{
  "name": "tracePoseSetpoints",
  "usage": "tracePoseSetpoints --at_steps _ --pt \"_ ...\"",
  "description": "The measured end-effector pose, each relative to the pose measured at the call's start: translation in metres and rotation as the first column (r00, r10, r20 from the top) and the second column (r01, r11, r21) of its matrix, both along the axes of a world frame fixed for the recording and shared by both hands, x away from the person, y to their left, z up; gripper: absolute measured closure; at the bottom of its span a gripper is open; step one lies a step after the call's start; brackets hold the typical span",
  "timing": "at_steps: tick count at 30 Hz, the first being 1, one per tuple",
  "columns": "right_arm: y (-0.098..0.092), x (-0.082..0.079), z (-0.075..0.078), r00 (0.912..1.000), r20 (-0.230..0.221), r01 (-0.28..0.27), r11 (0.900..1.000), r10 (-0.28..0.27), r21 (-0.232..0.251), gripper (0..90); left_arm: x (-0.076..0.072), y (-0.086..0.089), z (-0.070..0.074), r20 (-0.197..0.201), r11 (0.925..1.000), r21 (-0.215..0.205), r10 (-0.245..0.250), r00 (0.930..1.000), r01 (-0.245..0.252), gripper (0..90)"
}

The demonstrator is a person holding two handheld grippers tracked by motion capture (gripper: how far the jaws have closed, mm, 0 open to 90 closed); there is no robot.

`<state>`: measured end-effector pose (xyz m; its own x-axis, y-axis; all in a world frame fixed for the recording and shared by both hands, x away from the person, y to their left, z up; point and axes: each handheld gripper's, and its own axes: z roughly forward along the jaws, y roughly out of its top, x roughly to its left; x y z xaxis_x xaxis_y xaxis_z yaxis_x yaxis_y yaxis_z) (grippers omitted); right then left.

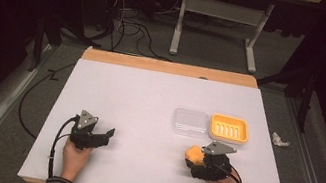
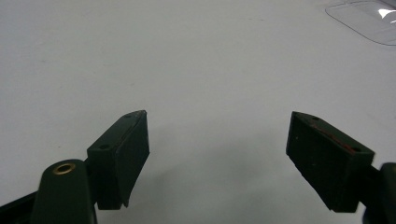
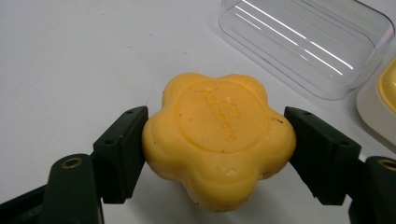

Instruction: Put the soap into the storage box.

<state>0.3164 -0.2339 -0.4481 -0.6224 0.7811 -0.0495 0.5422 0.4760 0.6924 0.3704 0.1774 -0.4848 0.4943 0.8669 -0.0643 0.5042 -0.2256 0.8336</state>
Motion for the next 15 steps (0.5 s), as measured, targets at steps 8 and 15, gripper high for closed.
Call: tracePoseSetpoints --at_steps 8,15 --pt "-0.0053 -0.0003 0.0027 0.9998 -0.007 0.016 1.000 -0.016 0.012 25.9 0.0000 0.0002 0.0001 -0.001 1.0000 0.002 0.000 1.0000 0.000 21.9" --pt "-0.0058 -0.0006 0.0037 0.9997 -0.017 0.019 1.000 -0.019 0.014 25.9 0.0000 0.0003 0.0001 -0.001 1.0000 -0.002 -0.002 1.0000 0.002 21.9"
